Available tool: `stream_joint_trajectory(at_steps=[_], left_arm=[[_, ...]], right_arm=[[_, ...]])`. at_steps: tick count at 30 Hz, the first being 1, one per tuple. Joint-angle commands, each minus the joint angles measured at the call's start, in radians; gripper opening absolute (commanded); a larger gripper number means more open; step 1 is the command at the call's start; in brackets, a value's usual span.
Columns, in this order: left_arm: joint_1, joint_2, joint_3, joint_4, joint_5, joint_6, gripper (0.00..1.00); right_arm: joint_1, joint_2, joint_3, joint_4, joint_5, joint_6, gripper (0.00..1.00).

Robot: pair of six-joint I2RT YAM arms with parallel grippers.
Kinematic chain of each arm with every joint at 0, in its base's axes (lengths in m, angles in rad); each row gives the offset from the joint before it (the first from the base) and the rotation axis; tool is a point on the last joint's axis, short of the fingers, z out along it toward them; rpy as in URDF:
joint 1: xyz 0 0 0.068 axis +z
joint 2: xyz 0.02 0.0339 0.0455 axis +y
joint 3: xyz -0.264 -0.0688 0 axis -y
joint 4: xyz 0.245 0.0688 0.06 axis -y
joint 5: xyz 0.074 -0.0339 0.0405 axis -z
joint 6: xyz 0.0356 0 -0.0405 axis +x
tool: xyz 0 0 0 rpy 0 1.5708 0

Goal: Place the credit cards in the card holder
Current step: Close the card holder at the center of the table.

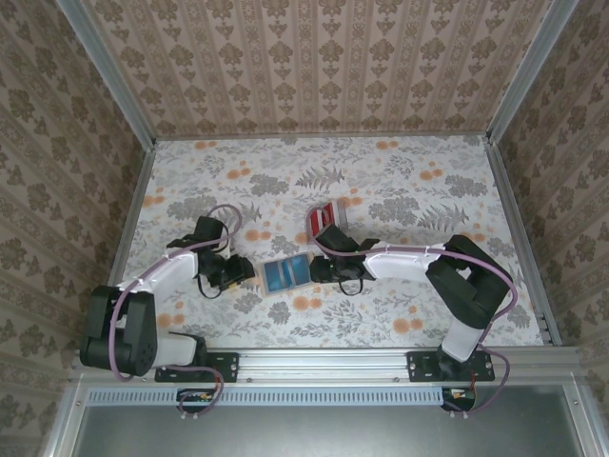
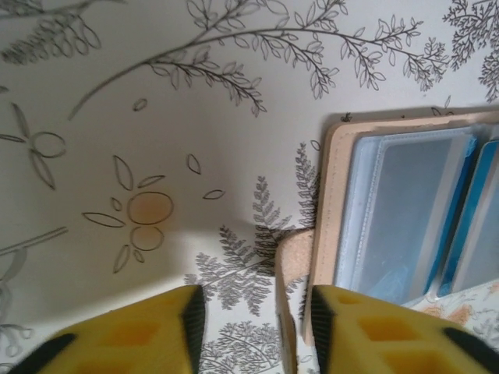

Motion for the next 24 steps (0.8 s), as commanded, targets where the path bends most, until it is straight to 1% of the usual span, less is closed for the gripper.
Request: stream_joint_trajectory(at_steps=[1,3,5,8,10,13,15,19,24], left_arm=[[-0.003,0.0,0.001,0.014,0.052,-0.016,0.27],[-0.003,-0.002,0.003,0.013,0.052,-0.014,0.18],[-0.003,0.001,0.013,0.009,0.059,-0.006,0.08],[-0.003,-0.003,0.035,-0.004,0.074,0.001,0.0],[-0.006,-0.011,0.06,-0.019,0.08,0.004,0.0],[-0.021,-0.009,0.121,-0.059,0.078,0.017,0.0],[-0.042,0.0,0.165,-0.094,0.068,0.028,0.0],[-0.103,0.031,0.247,-0.14,0.048,0.032,0.01],[-0.2,0.093,0.331,-0.145,0.035,0.002,0.03]], right_arm=[[-0.018,-0.002,-0.015,0.04,-0.014,0.026,0.34],[-0.033,-0.021,-0.039,0.071,-0.022,0.039,0.34],[-0.054,-0.032,-0.068,0.106,-0.032,0.054,0.35],[-0.073,-0.015,-0.08,0.137,-0.049,0.065,0.36],[-0.076,0.028,-0.058,0.144,-0.084,0.066,0.36],[-0.063,0.087,-0.048,0.217,-0.151,0.089,0.35],[-0.054,0.12,-0.032,0.231,-0.166,0.097,0.33],[-0.05,0.147,-0.038,0.328,-0.229,0.14,0.32],[-0.048,0.162,-0.027,0.392,-0.289,0.166,0.32]])
